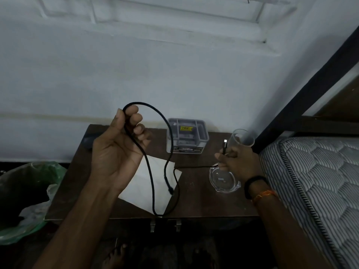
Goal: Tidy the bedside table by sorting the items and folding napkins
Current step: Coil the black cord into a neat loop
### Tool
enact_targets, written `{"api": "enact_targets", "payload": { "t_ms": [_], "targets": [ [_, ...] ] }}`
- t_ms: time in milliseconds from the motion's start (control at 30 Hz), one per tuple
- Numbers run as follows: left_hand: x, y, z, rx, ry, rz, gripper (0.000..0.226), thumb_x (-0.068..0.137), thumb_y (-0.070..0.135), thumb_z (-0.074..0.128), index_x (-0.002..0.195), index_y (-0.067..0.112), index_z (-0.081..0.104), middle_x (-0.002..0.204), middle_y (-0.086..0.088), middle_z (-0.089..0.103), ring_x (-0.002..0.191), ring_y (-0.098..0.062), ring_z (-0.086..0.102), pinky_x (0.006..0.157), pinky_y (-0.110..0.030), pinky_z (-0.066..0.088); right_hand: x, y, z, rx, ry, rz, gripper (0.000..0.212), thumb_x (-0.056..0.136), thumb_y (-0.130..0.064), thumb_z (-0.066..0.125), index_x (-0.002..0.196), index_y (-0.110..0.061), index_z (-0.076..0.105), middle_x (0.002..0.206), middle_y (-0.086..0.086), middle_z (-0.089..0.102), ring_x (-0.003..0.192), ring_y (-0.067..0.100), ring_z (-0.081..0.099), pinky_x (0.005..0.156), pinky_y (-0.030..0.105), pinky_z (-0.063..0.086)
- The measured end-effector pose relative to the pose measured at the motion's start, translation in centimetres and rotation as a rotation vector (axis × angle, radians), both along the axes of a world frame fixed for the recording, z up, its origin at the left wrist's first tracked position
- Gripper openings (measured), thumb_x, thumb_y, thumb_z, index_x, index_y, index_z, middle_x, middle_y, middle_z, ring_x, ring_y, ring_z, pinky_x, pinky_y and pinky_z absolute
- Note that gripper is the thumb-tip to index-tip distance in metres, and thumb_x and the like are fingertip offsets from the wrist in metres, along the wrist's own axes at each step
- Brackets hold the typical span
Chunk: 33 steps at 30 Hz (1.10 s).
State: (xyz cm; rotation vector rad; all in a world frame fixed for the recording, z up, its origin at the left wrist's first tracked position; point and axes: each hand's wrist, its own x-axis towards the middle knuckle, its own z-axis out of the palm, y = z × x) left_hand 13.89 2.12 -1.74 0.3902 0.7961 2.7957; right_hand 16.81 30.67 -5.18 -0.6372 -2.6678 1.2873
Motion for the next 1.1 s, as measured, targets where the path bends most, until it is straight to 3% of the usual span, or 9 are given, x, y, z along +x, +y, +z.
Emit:
{"api": "enact_targets", "payload": {
  "t_ms": [100,233,367,567,700,767,867,967,1100],
  "targets": [
    [0.1,0.0,0.1,-0.011,0.02,-0.034,0.026,0.099,0.029,0.049,0.103,0.014,0.07,0.086,0.005,0.067,0.07,-0.008,0.055,0.068,-0.022,0.046,-0.1,0.6,-0.6,-0.077,-0.072,-0.021,0.015,0.08,-0.013,0.079,0.091,-0.006,0.072,0.075,0.009,0.074,0.062,0.013,0.073,0.055,0.019,0.058],
    [0.5,0.3,0.3,-0.027,0.065,-0.074,0.024,0.096,0.029,0.054,0.104,0.013,0.07,0.087,0.003,0.068,0.072,-0.008,0.056,0.069,-0.022,0.046,0.3,0.7,-0.4,0.205,-0.076,-0.058,0.019,0.085,-0.028,0.072,0.081,-0.01,0.073,0.069,0.007,0.073,0.062,0.02,0.072,0.063,0.034,0.062],
    [1.1,0.8,0.5,-0.085,0.095,-0.071,0.022,0.087,0.028,0.066,0.101,0.012,0.072,0.088,0.002,0.071,0.075,-0.009,0.061,0.07,-0.023,0.047,0.6,-2.4,1.7,-0.568,-0.185,0.027,0.056,0.086,-0.057,0.063,0.076,-0.002,0.072,0.065,0.016,0.07,0.047,0.018,0.064,0.04,0.025,0.05],
    [2.3,1.3,0.2,-0.414,0.351,-0.219,0.022,0.088,0.029,0.067,0.1,0.014,0.078,0.093,-0.002,0.077,0.086,-0.014,0.071,0.081,-0.026,0.054,0.5,-5.0,3.9,-1.222,-0.401,0.2,0.078,0.081,-0.064,0.06,0.109,0.008,0.07,0.089,0.023,0.073,0.062,0.022,0.073,0.053,0.027,0.061],
    [2.5,1.7,-0.5,-0.663,0.52,-0.383,0.031,0.094,0.022,0.062,0.112,-0.001,0.07,0.103,-0.018,0.075,0.096,-0.031,0.071,0.086,-0.04,0.054,0.7,-5.1,4.7,-1.184,-0.331,0.26,0.041,0.087,-0.024,0.069,0.115,0.005,0.065,0.088,0.017,0.073,0.063,0.016,0.071,0.065,0.025,0.06],
    [2.3,1.5,-0.5,-0.733,0.561,-0.411,0.037,0.095,0.026,0.061,0.112,-0.005,0.069,0.109,-0.021,0.072,0.098,-0.036,0.068,0.085,-0.042,0.053,0.9,-4.9,5.4,-1.135,-0.277,0.277,0.029,0.091,-0.012,0.062,0.115,0.003,0.063,0.084,0.015,0.073,0.055,0.01,0.067,0.048,0.018,0.057],
    [1.9,1.0,-0.1,-0.862,0.476,-0.081,0.035,0.093,0.037,0.061,0.099,0.006,0.076,0.099,-0.011,0.076,0.09,-0.026,0.069,0.079,-0.032,0.053,1.0,-3.9,6.8,-0.945,-0.195,0.374,0.029,0.095,-0.01,0.056,0.124,-0.006,0.058,0.091,0.018,0.074,0.039,0.004,0.051,0.03,0.013,0.036],
    [1.4,0.7,-0.3,-1.085,0.447,0.45,0.019,0.092,0.033,0.065,0.102,0.018,0.071,0.101,0.001,0.072,0.099,-0.015,0.067,0.086,-0.037,0.055,1.2,-3.1,7.5,-0.712,-0.135,0.55,0.026,0.096,-0.016,0.056,0.121,-0.008,0.061,0.093,0.021,0.073,0.032,0.003,0.035,0.031,0.012,0.026],
    [1.8,1.4,-0.6,-1.308,0.599,0.476,0.044,0.097,0.039,0.052,0.139,0.024,0.048,0.139,0.013,0.051,0.132,-0.007,0.045,0.108,-0.032,0.042,1.3,-3.6,7.4,-0.458,-0.031,0.744,0.021,0.098,-0.015,0.054,0.103,-0.003,0.071,0.077,0.019,0.072,0.037,0.0,0.042,0.04,0.009,0.033]
  ]
}}
